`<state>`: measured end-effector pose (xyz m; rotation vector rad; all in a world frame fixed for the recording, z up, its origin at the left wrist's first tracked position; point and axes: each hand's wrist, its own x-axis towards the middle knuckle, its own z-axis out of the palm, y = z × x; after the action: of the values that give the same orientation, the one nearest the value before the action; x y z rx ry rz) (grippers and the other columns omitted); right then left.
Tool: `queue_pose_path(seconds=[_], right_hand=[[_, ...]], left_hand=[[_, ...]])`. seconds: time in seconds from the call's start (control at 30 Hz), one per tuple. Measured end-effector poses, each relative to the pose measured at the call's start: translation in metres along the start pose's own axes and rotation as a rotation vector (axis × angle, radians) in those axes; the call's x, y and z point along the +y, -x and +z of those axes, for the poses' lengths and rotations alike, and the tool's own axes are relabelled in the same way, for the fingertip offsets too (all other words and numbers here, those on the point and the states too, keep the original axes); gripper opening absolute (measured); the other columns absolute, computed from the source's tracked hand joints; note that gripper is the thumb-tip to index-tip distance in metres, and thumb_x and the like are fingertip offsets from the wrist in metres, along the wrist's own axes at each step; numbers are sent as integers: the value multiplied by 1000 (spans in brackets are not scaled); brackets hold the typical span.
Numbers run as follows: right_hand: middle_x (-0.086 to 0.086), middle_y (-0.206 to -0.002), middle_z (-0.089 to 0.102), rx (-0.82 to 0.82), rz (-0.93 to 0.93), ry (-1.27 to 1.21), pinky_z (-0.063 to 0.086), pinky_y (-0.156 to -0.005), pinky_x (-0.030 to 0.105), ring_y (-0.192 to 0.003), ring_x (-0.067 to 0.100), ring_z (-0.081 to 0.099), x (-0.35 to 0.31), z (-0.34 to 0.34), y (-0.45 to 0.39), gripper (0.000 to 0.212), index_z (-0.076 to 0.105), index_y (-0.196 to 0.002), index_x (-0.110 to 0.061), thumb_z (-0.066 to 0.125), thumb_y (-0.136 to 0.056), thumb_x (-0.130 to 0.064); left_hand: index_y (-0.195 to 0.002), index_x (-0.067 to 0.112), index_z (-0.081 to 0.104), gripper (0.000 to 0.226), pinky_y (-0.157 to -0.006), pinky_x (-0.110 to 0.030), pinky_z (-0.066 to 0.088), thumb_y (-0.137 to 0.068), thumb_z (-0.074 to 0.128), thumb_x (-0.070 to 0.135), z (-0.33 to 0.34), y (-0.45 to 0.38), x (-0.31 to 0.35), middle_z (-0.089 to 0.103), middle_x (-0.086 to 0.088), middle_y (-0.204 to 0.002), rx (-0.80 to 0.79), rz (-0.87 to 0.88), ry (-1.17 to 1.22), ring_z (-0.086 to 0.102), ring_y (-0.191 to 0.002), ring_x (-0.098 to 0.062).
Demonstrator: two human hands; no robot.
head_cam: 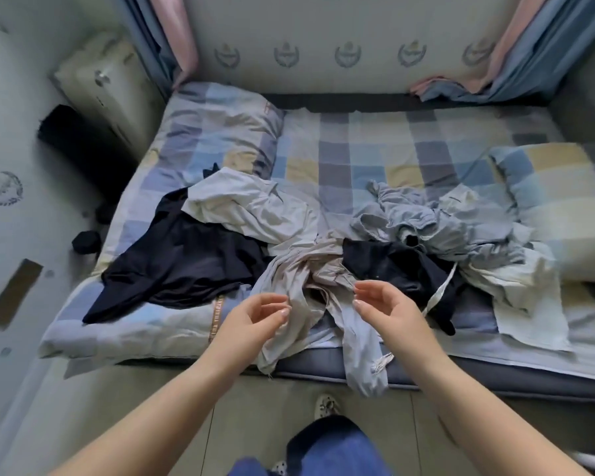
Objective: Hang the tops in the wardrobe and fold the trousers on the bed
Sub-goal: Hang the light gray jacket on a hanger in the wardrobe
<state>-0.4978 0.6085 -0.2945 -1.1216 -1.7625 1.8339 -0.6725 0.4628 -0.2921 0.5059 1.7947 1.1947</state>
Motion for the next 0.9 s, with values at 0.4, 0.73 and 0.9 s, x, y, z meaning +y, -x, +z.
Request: queue_pose_path(seconds=[0.4,0.73,0.9], right_hand=[[-10,-108,65,57,255,-2,48,-89,23,-103,2,59,83,-28,-142,25,60,-98,-34,63,-88,-10],[2,-116,58,213,576,-78,42,-87,27,-100,11,56,283,-11,-296,32,52,-117,-23,64,-88,-19],[4,-133,50,302,657,-113,39,-101,30,-119,17,50,364,3,-338,61,37,-139,-17,67,-86,-20]], left_hand=[[-103,25,66,14,-84,-22,50,-91,63,19,43,-160,-21,71,3,-102,-63,-169,-49,65,-96,-6],[-112,21,68,23,-81,-2,33,-90,61,20,59,-398,-140,61,4,-124,-34,-29,-645,52,-111,-5],[-121,28,65,33,-117,-40,17,-90,60,23,70,-475,-203,35,-5,-151,-128,148,-1043,21,-143,-26]])
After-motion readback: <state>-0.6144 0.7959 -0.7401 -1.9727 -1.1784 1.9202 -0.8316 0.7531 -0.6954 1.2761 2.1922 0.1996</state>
